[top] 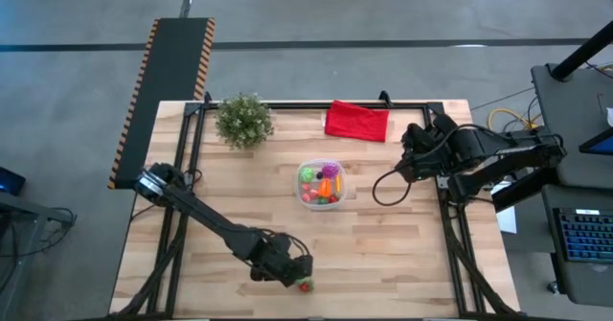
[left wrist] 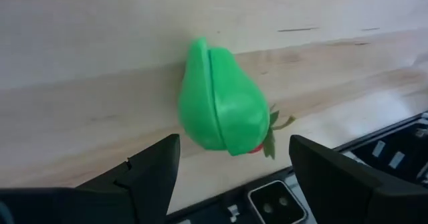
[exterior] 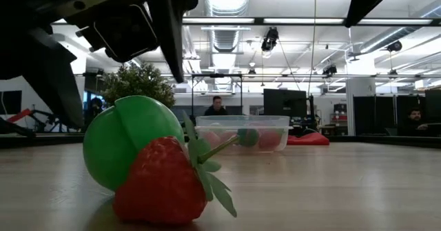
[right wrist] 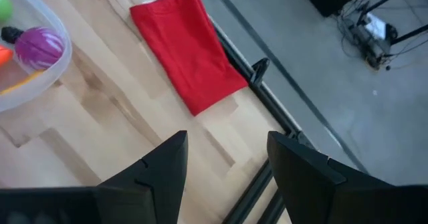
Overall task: Pick and placing Produce into tupperware
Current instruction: Put the green pear into the transparent container
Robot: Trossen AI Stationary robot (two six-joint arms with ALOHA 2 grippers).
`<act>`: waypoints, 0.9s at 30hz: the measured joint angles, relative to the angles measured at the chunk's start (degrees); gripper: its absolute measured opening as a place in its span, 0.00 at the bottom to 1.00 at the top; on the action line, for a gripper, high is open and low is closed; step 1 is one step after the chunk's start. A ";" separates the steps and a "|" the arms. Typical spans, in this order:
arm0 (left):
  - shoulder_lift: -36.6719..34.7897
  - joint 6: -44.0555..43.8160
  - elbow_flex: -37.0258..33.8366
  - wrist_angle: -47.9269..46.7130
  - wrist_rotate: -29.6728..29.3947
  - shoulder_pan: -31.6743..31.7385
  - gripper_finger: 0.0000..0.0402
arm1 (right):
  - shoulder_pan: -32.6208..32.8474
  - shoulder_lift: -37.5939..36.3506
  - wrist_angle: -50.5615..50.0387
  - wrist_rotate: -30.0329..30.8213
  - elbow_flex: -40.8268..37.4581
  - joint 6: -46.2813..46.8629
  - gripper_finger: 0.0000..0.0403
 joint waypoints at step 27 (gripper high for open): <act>5.71 -5.45 0.93 1.07 0.90 0.39 0.59 | 0.00 0.00 0.68 2.64 0.00 -2.76 0.49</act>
